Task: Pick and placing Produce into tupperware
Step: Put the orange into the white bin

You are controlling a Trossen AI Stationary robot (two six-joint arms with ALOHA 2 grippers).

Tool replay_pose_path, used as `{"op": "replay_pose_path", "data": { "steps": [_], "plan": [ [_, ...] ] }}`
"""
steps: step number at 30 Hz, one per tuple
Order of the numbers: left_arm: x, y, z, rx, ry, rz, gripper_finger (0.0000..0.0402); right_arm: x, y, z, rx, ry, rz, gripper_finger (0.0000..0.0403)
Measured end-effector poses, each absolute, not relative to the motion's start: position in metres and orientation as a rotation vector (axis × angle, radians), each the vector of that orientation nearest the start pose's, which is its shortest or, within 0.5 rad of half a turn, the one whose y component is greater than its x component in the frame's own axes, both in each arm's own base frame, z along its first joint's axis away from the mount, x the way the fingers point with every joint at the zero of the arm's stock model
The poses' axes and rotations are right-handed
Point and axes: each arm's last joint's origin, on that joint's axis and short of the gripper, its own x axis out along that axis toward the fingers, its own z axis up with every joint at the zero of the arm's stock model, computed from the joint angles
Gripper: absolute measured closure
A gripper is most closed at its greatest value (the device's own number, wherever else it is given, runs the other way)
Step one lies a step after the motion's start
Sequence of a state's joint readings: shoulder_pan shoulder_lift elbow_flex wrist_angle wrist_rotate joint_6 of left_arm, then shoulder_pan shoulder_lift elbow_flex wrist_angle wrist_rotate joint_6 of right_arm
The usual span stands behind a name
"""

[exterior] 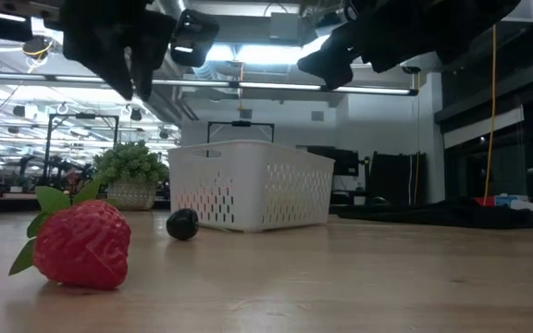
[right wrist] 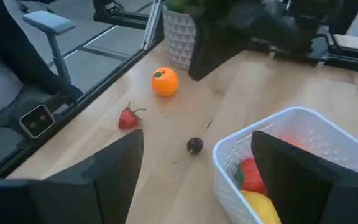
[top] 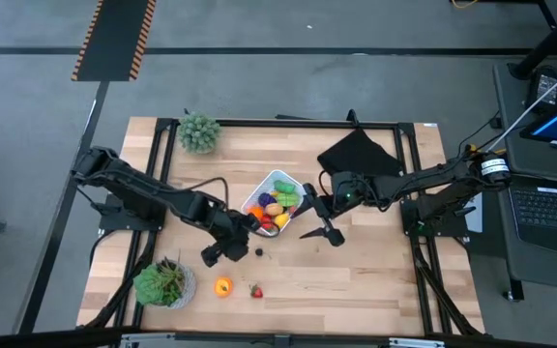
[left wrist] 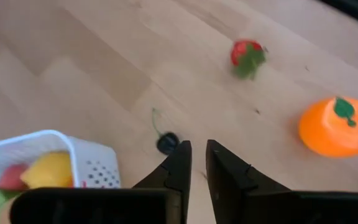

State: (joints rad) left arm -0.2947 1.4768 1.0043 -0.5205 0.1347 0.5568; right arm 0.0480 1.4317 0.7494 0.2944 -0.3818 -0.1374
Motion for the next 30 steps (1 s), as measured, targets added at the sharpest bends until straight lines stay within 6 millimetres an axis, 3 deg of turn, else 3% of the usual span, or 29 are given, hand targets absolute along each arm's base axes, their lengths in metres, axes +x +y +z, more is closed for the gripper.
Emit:
{"op": "replay_pose_path", "data": {
  "steps": [7, 22, 30],
  "plan": [
    [0.289, -0.115, 0.228, 0.668, 0.948, -0.780, 0.0342, 0.300, 0.022, 0.223, -0.087, 0.339, 0.362, 0.0103],
    [0.295, -0.166, 0.230, 0.747, 0.919, -0.882, 0.0313, 0.301, 0.025, 0.225, -0.053, 0.323, 0.362, 0.0103],
    [0.294, -0.175, 0.219, 0.749, 0.981, -0.904, 0.0302, 0.300, 0.032, 0.225, -0.032, 0.329, 0.382, 0.0103]
  ]
}}
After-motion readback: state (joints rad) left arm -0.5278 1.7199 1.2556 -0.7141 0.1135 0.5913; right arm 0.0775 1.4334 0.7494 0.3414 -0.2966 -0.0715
